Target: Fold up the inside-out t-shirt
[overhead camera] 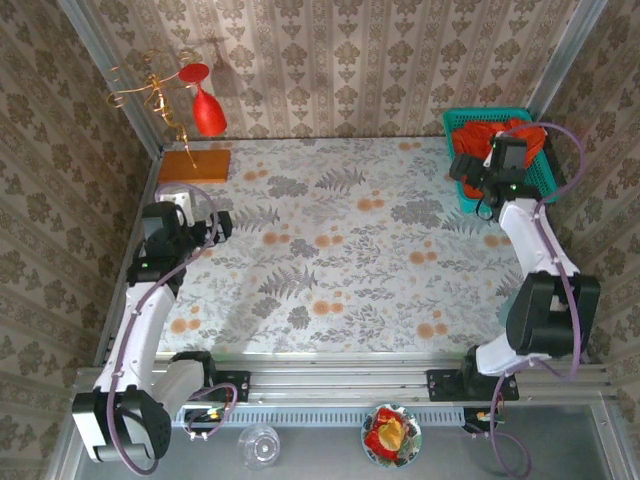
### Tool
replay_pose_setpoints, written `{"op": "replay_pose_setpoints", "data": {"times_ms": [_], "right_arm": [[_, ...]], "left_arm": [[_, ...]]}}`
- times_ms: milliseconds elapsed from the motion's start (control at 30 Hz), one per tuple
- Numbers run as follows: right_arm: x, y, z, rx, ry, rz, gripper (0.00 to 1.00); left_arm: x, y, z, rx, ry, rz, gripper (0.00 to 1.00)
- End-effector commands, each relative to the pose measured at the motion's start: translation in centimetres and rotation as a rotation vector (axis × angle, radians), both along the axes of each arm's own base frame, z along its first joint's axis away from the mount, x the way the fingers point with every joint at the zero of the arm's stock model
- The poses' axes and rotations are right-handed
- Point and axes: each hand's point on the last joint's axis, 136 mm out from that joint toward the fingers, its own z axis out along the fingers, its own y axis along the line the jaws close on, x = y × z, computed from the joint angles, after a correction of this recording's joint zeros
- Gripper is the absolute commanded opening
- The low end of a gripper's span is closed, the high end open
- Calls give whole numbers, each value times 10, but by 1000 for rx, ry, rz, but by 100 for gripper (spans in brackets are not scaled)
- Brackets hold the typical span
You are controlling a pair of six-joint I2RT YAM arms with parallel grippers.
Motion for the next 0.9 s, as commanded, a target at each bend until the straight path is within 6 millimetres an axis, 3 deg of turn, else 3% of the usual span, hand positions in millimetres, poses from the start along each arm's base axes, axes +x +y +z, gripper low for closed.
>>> {"op": "replay_pose_setpoints", "data": {"times_ms": [0,167,433,567,700,867], "right_arm": [[1,-19,-26,65,126,-65,92],[35,-37,-53,164,183,-88,91],[93,-36,-93,326,178,-41,84],[118,-33,-113,413,187,-21,73],[128,-36,-128,441,217,-46,57],[133,-41,-128,442,200,-57,26]], "left_arm": [[-23,-12,-5,-91,129,-72,100],[-31,-4,-15,-25,165,-101,100],[-26,2,-22,-122,170,-104,100],[-29,-2,-28,-130,182,-131,100],[-32,0,-33,-120,201,-126,100],[-30,-6,-33,-148,201,-151,100]]}}
